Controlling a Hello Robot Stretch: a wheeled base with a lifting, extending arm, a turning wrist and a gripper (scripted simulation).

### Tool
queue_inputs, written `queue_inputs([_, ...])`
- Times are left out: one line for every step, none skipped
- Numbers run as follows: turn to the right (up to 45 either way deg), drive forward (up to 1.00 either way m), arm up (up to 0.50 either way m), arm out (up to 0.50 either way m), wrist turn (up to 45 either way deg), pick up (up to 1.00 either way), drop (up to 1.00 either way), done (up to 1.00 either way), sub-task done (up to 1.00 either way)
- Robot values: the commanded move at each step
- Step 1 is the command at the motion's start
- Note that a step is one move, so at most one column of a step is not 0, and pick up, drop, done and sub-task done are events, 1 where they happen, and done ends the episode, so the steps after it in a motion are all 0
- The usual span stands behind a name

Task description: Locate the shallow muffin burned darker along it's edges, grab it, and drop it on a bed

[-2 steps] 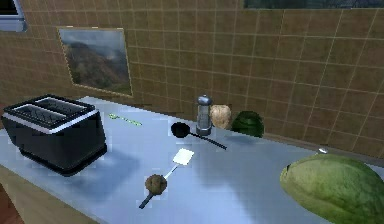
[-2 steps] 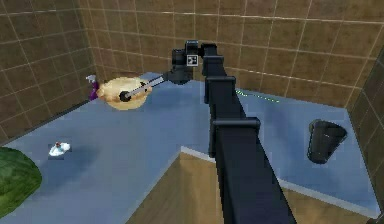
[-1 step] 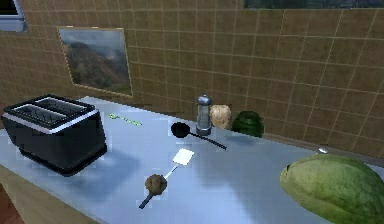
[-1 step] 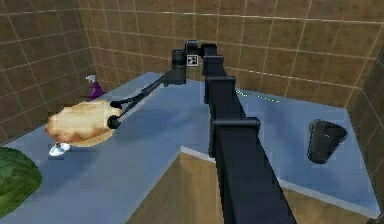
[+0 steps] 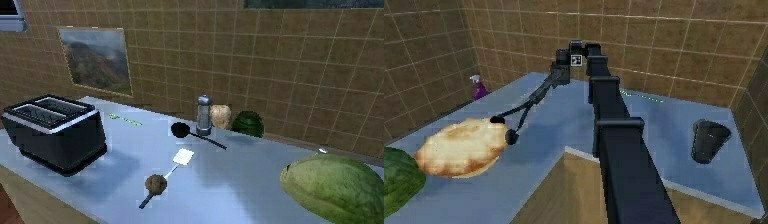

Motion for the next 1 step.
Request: queue_inputs([0.0,0.0,0.0,-0.46,0.0,0.0,0.0,0.0,0.0])
